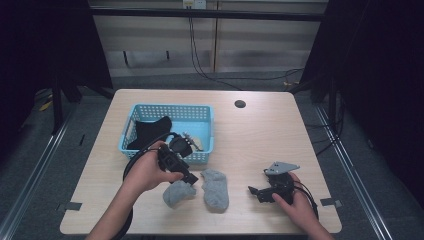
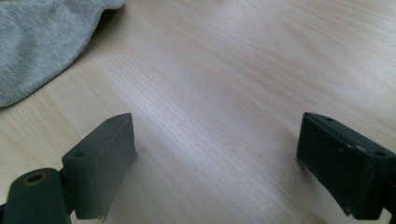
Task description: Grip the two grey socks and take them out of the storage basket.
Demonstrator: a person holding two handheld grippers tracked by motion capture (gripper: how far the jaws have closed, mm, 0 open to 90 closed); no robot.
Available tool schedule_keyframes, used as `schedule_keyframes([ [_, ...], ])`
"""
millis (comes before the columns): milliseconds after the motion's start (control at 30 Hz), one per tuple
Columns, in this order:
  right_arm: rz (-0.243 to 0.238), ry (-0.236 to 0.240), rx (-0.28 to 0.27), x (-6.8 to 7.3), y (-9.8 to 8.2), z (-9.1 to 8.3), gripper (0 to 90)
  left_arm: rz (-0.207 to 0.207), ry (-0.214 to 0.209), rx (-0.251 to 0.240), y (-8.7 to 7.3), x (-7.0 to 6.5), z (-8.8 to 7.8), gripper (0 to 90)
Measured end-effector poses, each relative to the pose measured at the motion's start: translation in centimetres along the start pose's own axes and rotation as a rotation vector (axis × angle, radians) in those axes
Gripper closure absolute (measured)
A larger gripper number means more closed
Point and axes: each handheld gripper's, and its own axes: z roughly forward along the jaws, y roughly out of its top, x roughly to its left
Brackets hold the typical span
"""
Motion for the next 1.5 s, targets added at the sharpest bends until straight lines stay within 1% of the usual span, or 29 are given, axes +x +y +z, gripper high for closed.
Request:
schedule_keyframes([
  [33, 0.000, 0.000, 0.000, 0.0, 0.0, 0.0, 10.9, -0.019, 0.000, -0.011, -0.9, 0.5, 0.3, 41.9],
  [133, -0.001, 0.000, -0.001, 0.0, 0.0, 0.0, 11.0, -0.046, 0.016, -0.011, -2.1, 1.2, 0.6, 40.6],
  [200, -0.001, 0.000, -0.001, 0.0, 0.0, 0.0, 11.0, -0.078, 0.013, -0.023, -3.0, 1.8, 1.0, 39.6],
  [267, 0.000, 0.000, 0.000, 0.0, 0.0, 0.0, 10.9, -0.095, 0.019, -0.030, -3.8, 2.3, 1.4, 38.1],
  [333, 0.000, 0.000, 0.000, 0.0, 0.0, 0.0, 10.9, -0.113, 0.016, -0.024, -4.5, 2.8, 1.8, 37.1],
  [400, 0.000, 0.000, 0.000, 0.0, 0.0, 0.0, 11.0, -0.117, 0.033, -0.025, -5.2, 3.2, 1.9, 34.9],
  [467, 0.000, 0.000, 0.000, 0.0, 0.0, 0.0, 10.9, -0.134, 0.051, -0.045, -5.8, 3.8, 2.0, 32.5],
  [500, 0.000, 0.000, 0.000, 0.0, 0.0, 0.0, 11.0, -0.134, 0.053, -0.055, -6.1, 4.1, 2.0, 31.9],
  [533, -0.001, 0.000, 0.000, 0.0, 0.0, 0.0, 10.9, -0.134, 0.053, -0.055, -6.1, 4.1, 2.0, 31.6],
  [567, -0.002, 0.000, -0.001, 0.0, 0.0, 0.0, 10.9, -0.135, 0.063, -0.060, -6.8, 4.5, 2.3, 31.3],
  [633, -0.001, 0.000, -0.001, 0.0, 0.0, 0.0, 11.0, -0.126, 0.069, -0.063, -7.4, 4.9, 2.7, 30.0],
  [667, 0.000, 0.000, 0.000, 0.0, 0.0, 0.0, 11.0, -0.126, 0.069, -0.063, -7.4, 4.9, 2.7, 29.7],
  [700, 0.000, 0.000, 0.000, 0.0, 0.0, 0.0, 11.0, -0.136, 0.066, -0.068, -8.0, 5.3, 3.1, 29.5],
  [767, 0.000, 0.000, 0.000, 0.0, 0.0, 0.0, 10.9, -0.145, 0.068, -0.079, -8.6, 5.6, 3.3, 29.4],
  [800, 0.000, 0.000, 0.000, 0.0, 0.0, 0.0, 11.0, -0.146, 0.074, -0.076, -8.8, 5.7, 3.3, 29.0],
  [833, 0.000, 0.000, 0.000, 0.0, 0.0, 0.0, 10.9, -0.143, 0.077, -0.075, -9.0, 5.7, 3.4, 28.4],
  [900, -0.001, 0.000, 0.000, 0.0, 0.0, 0.0, 10.9, -0.137, 0.084, -0.090, -9.5, 5.9, 3.4, 27.8],
  [933, 0.000, 0.000, 0.000, 0.0, 0.0, 0.0, 11.0, -0.141, 0.087, -0.093, -9.7, 6.0, 3.3, 27.8],
  [1000, 0.001, 0.000, 0.000, 0.0, 0.0, 0.0, 10.9, -0.145, 0.099, -0.118, -10.1, 6.3, 3.3, 27.9],
  [1033, 0.001, 0.000, 0.000, 0.0, 0.0, 0.0, 11.0, -0.139, 0.103, -0.127, -10.3, 6.5, 3.2, 27.9],
  [1067, 0.001, 0.000, 0.001, 0.0, 0.0, 0.0, 10.9, -0.139, 0.103, -0.127, -10.3, 6.5, 3.2, 27.8],
  [1100, 0.000, 0.000, 0.000, 0.0, 0.0, 0.0, 11.0, -0.132, 0.120, -0.152, -10.7, 6.9, 3.3, 27.5],
  [1167, 0.001, 0.000, 0.000, 0.0, 0.0, 0.0, 10.9, -0.140, 0.130, -0.162, -11.2, 7.3, 3.4, 26.3],
  [1200, 0.001, 0.000, 0.000, 0.0, 0.0, 0.0, 10.9, -0.140, 0.130, -0.162, -11.2, 7.3, 3.4, 26.1],
  [1267, 0.001, 0.000, 0.000, 0.0, 0.0, 0.0, 10.9, -0.140, 0.138, -0.188, -12.0, 7.8, 3.9, 25.8],
  [1333, 0.001, 0.000, 0.001, 0.0, 0.0, 0.0, 11.0, -0.126, 0.129, -0.192, -12.3, 7.9, 4.2, 25.1],
  [1400, 0.001, 0.000, 0.000, 0.0, 0.0, 0.0, 11.0, -0.129, 0.130, -0.198, -12.4, 7.9, 4.3, 24.6],
  [1467, 0.001, 0.000, 0.000, 0.0, 0.0, 0.0, 10.9, -0.098, 0.142, -0.200, -12.5, 8.0, 4.7, 24.1],
  [1500, 0.001, 0.000, 0.001, 0.0, 0.0, 0.0, 11.0, -0.087, 0.141, -0.202, -12.5, 8.0, 4.8, 23.9],
])
